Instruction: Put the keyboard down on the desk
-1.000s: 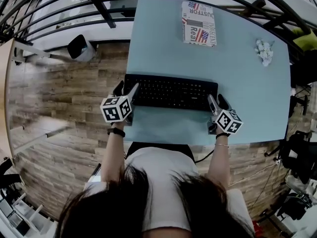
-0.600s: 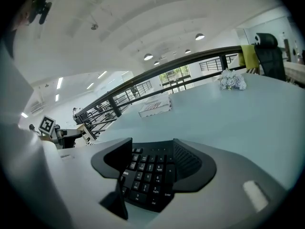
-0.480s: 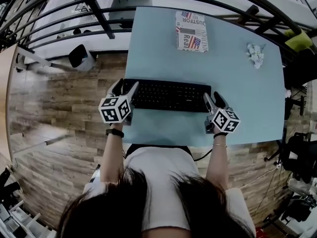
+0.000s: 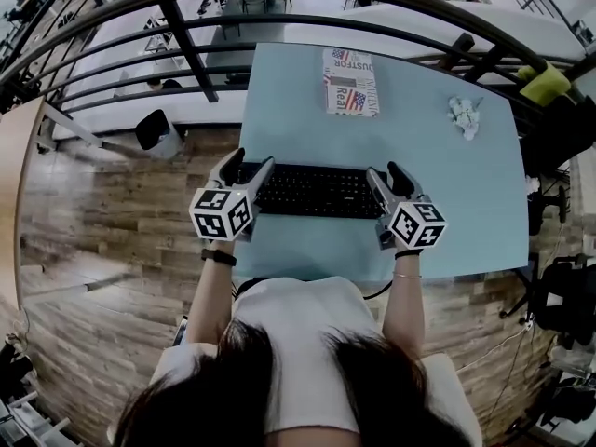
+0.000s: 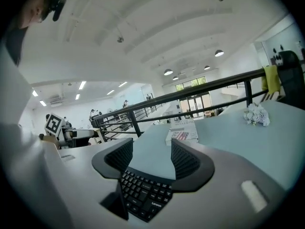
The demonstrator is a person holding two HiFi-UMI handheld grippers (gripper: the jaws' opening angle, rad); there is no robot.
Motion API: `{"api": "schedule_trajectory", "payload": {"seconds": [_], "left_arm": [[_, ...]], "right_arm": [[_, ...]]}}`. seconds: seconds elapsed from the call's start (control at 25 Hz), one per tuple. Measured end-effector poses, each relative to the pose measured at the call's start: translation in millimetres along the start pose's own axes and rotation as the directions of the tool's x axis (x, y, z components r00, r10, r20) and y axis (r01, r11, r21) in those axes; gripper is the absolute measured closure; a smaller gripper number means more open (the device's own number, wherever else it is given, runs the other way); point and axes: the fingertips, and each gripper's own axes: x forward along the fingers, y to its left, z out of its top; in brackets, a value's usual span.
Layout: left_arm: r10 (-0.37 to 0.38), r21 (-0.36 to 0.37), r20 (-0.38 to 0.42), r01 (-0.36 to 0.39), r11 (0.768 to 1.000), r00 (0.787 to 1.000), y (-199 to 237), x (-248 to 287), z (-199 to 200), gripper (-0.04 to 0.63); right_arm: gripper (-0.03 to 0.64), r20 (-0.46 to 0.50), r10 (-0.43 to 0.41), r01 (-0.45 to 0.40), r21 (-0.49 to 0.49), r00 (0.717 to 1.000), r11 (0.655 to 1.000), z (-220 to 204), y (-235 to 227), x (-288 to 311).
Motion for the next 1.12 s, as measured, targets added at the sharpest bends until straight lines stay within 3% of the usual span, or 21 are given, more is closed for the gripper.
{"api": "schedule_trajectory", "payload": {"seconds": [0.12, 0.32, 0.52, 0.72, 1.12], "left_arm": [[-0.049, 0.023, 0.039, 0.048, 0.999, 0.998, -20, -5, 16, 0.263], [-0.09, 0.096, 0.067, 0.084, 0.992, 0.994, -38, -15, 35, 0.382], [-0.133, 0.087, 0.103, 0.124, 0.988, 0.986, -44, -24, 40, 0.467], [-0.135, 0.054, 0.125, 0.129, 0.99, 0.983, -38, -35, 43, 0.534], [-0.12, 0.069, 0.098, 0.114, 0.991, 0.988, -19, -37, 42, 0.538]], "right_arm": [[0.403, 0.034, 0.022, -0.02, -0.061, 0.999, 0.998, 20, 18, -3], [0.487, 0.095, 0.055, -0.044, -0.114, 0.994, 0.993, 47, 42, -9], [0.576, 0.114, 0.077, -0.059, -0.152, 0.99, 0.987, 54, 55, -12], [0.615, 0.137, 0.07, -0.047, -0.16, 0.988, 0.986, 58, 60, -19], [0.615, 0.148, 0.04, -0.013, -0.179, 0.988, 0.984, 47, 63, -23]]}}
